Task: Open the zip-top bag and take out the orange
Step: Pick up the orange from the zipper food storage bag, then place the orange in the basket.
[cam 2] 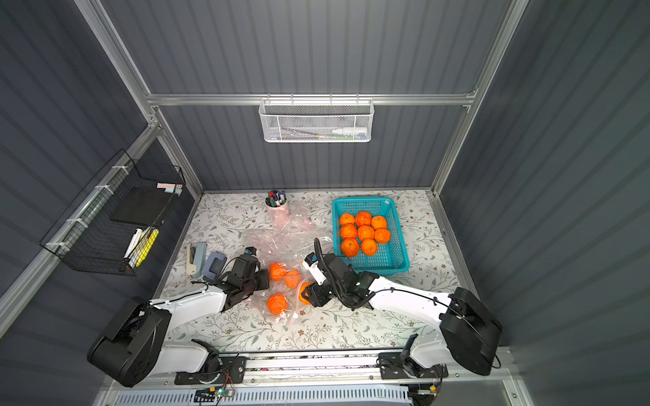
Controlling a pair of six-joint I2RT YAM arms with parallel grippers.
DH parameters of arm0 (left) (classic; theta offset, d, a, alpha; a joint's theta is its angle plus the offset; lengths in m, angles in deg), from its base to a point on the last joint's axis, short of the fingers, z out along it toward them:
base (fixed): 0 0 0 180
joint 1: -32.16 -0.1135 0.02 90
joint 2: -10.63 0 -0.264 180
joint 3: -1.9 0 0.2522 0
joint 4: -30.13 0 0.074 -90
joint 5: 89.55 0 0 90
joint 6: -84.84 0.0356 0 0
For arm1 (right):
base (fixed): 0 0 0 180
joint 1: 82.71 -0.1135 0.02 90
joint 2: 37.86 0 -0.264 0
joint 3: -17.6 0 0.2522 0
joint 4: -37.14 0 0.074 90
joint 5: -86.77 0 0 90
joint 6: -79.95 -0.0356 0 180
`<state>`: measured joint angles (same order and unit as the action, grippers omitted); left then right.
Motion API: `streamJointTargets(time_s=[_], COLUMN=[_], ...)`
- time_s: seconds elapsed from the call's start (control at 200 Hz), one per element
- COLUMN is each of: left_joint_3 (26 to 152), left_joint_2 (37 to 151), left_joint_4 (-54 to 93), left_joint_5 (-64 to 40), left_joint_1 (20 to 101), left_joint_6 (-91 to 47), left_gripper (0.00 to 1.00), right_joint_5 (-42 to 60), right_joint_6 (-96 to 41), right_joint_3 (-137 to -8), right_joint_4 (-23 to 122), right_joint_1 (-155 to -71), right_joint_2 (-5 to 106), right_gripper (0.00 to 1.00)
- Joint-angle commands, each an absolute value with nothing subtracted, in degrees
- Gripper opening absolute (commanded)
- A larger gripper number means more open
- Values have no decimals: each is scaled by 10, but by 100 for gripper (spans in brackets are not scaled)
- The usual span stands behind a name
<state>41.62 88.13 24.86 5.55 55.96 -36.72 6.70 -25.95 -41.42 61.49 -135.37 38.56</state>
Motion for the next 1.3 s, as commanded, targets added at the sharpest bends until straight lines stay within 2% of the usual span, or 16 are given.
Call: streamJointTargets(time_s=[0.0,0.17,0.325,0.68,0.885,1.296], left_joint_3=[404,402,395,399,397,398], left_joint_2=[861,857,846,854,849,854], left_joint_4=[254,256,258,260,260,259], left_joint_5=[51,48,47,40,42,40], left_joint_1=[560,559,560,559,560,560], left_joint_6=[-363,-363,-362,-357,-358,-357], left_gripper=[9,8,8,7,7,7], right_joint_5=[38,18,-1,-122,-195,-225], right_joint_6=[-210,-203,-207,-247,-247,-273], right_joint_3=[-442,-461,-471,-496,-531,-604], right_joint_4=[725,781,778,790,776,789], right_joint_1=[-1345,-1288,-1192,-990,-971,-945], right_joint_2=[340,263,229,302,420,595], right_gripper=[48,47,46,46,44,47])
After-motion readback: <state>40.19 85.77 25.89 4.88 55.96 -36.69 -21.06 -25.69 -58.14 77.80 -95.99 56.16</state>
